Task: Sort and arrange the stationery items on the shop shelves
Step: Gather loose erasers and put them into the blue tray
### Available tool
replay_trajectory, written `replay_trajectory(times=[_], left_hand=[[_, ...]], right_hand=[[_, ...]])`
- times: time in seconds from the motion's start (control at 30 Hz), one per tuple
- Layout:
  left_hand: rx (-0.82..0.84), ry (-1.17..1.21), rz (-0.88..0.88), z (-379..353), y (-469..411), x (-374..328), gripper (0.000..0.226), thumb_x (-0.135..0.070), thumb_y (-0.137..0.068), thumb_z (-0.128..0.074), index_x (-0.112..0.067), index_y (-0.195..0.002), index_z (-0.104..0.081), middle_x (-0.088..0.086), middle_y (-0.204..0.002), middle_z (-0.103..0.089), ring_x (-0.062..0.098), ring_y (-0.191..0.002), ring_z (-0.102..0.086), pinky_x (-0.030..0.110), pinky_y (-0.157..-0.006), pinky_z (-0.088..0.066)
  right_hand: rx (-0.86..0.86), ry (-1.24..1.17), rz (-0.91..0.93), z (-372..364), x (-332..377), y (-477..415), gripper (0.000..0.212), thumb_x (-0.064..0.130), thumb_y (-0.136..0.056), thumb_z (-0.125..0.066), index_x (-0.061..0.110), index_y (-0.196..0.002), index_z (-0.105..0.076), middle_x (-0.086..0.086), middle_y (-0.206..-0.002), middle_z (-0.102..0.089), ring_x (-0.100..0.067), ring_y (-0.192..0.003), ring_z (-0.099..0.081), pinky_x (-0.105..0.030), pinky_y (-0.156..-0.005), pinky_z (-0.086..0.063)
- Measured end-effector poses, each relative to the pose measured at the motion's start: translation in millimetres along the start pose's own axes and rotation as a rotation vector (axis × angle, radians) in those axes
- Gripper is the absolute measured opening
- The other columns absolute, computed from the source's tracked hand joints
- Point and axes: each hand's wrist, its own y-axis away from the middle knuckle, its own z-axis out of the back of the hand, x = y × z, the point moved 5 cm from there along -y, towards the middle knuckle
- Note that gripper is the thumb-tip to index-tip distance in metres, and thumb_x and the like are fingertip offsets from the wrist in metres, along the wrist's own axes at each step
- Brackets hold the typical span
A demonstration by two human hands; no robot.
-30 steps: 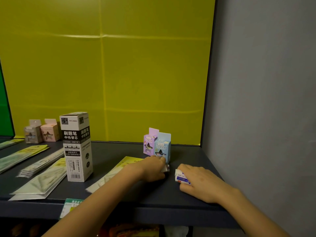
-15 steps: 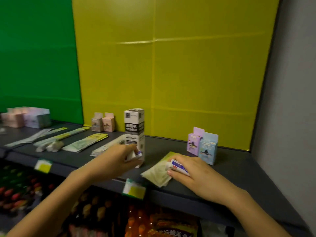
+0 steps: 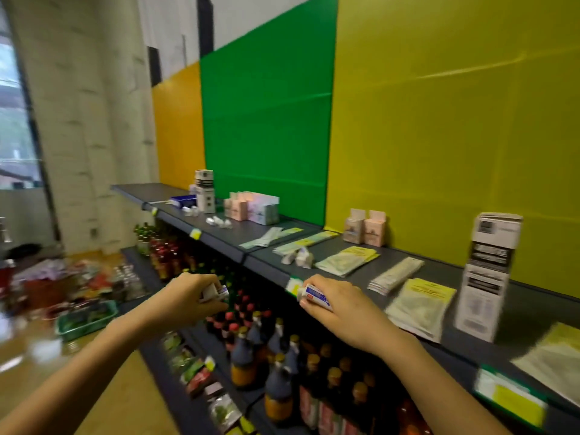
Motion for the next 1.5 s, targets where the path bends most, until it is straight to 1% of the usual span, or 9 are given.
replay_trajectory(times=[0.17,0.27,0.5,0.6,0.77,0.93,1.13,1.3,1.5], left_hand=[[-0.069,0.007,0.114,38,19,100,0.020,-0.030,-0.080,-0.068,-0.015,-0.075,-0.056,-0.006,-0.057,-0.059,-0.005,-0.045,-0.057,0.014,-0.046,-0.042],[-0.107,-0.010,0.147,55,22,151,0.028,-0.031,-0.080,-0.068,-0.005,-0.081,-0.060,0.009,-0.067,-0.066,0.006,-0.053,-0.060,0.029,-0.055,-0.048],[-0.131,-0.015,0.193,67,7,240,0.028,-0.034,-0.079,-0.068,-0.007,-0.082,-0.060,0.009,-0.076,-0.065,0.017,-0.061,-0.057,0.034,-0.062,-0.050],[-0.133,0.100,0.252,59,-7,281,0.028,-0.032,-0.080,-0.066,-0.005,-0.085,-0.061,0.010,-0.076,-0.068,0.010,-0.053,-0.061,0.030,-0.055,-0.052],[-0.148,0.168,0.306,51,-52,355,0.031,-0.033,-0.081,-0.065,-0.006,-0.096,-0.062,0.002,-0.076,-0.067,0.014,-0.063,-0.066,0.028,-0.056,-0.056],[-0.188,0.180,0.346,64,-112,418,0.031,-0.034,-0.083,-0.062,-0.005,-0.092,-0.062,-0.006,-0.067,-0.061,-0.006,-0.053,-0.059,0.015,-0.050,-0.049],[-0.256,0.260,0.392,69,-171,495,0.038,-0.039,-0.083,-0.059,-0.002,-0.093,-0.060,0.002,-0.072,-0.065,0.027,-0.065,-0.065,0.026,-0.054,-0.052],[-0.288,0.323,0.409,70,-212,558,0.035,-0.037,-0.086,-0.057,-0.003,-0.092,-0.059,0.011,-0.076,-0.067,0.023,-0.058,-0.062,0.025,-0.050,-0.050],[-0.205,0.328,0.305,69,-268,641,0.033,-0.037,-0.086,-0.056,-0.004,-0.085,-0.058,-0.003,-0.060,-0.059,0.007,-0.046,-0.056,0.017,-0.043,-0.046]], right_hand=[[0.005,-0.071,0.026,-57,46,-77,0.023,0.041,-0.092,-0.046,0.024,-0.106,-0.049,0.000,-0.106,-0.062,-0.024,-0.093,-0.058,-0.037,-0.076,-0.046],[0.010,-0.087,0.023,-86,63,-118,0.021,0.045,-0.090,-0.046,0.028,-0.103,-0.049,0.001,-0.104,-0.064,-0.024,-0.094,-0.060,-0.040,-0.078,-0.050],[0.044,-0.112,0.038,-138,90,-210,0.022,0.047,-0.090,-0.043,0.031,-0.103,-0.051,0.003,-0.103,-0.064,-0.026,-0.092,-0.060,-0.042,-0.077,-0.051],[0.061,-0.131,0.043,-165,94,-254,0.021,0.046,-0.091,-0.043,0.031,-0.102,-0.052,0.005,-0.104,-0.063,-0.023,-0.091,-0.059,-0.040,-0.076,-0.050],[0.071,-0.136,0.059,-212,97,-340,0.021,0.042,-0.092,-0.043,0.027,-0.103,-0.053,0.006,-0.093,-0.061,-0.018,-0.076,-0.060,-0.033,-0.067,-0.046],[0.079,-0.152,0.080,-245,96,-434,0.023,0.039,-0.093,-0.044,0.022,-0.105,-0.053,0.001,-0.098,-0.061,-0.022,-0.086,-0.058,-0.035,-0.069,-0.046],[0.057,-0.122,0.051,-278,92,-532,0.026,0.041,-0.092,-0.044,0.022,-0.107,-0.052,-0.002,-0.109,-0.062,-0.027,-0.096,-0.058,-0.037,-0.078,-0.046],[0.036,-0.103,0.000,-308,89,-603,0.027,0.044,-0.093,-0.041,0.023,-0.107,-0.051,-0.001,-0.109,-0.060,-0.026,-0.096,-0.056,-0.036,-0.076,-0.044],[-0.011,-0.057,-0.051,-341,92,-682,0.027,0.042,-0.094,-0.039,0.018,-0.094,-0.051,-0.002,-0.092,-0.058,-0.024,-0.086,-0.053,-0.035,-0.070,-0.041]])
